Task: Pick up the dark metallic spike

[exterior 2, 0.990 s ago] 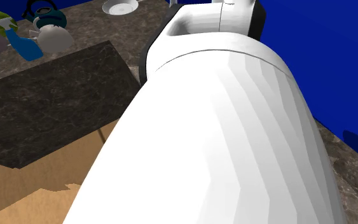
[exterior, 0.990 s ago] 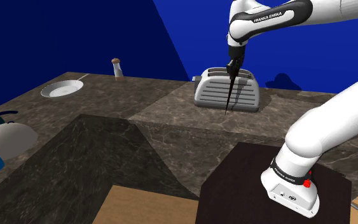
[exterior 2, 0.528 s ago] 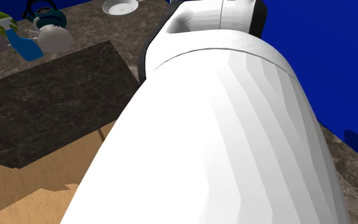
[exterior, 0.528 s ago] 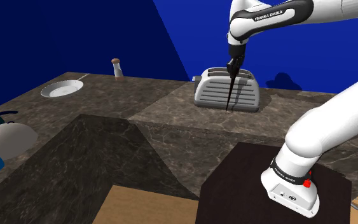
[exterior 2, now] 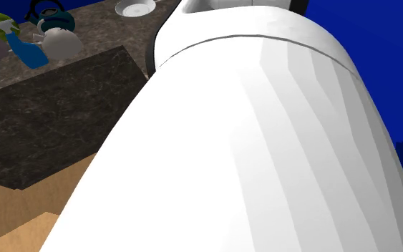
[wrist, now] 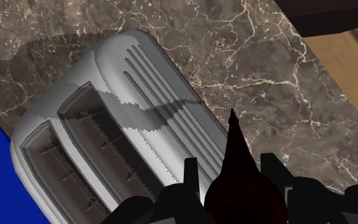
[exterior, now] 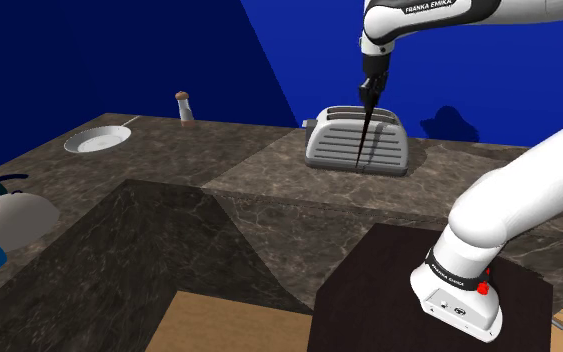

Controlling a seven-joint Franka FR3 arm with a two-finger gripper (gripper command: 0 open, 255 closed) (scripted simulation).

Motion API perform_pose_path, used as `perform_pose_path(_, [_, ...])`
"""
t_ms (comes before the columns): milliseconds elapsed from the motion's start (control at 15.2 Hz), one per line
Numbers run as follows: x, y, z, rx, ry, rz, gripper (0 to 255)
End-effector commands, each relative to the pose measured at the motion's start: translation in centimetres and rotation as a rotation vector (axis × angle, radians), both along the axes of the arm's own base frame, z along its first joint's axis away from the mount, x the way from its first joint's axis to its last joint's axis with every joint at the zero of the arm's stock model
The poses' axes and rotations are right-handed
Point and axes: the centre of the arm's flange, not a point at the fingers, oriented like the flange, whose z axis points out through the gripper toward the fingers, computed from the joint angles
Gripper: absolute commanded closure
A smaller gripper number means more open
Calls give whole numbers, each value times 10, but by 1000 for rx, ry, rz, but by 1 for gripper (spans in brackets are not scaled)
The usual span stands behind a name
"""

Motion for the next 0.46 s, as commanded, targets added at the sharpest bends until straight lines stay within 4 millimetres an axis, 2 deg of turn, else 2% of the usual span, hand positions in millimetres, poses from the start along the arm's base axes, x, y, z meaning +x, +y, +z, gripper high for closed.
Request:
perform_pose_path(0, [1, 0, 11, 0, 0, 0, 255])
perform_pose_path(264, [1, 0, 32, 0, 0, 0, 255])
perform_pose_path(396, [1, 0, 33, 0, 0, 0, 255])
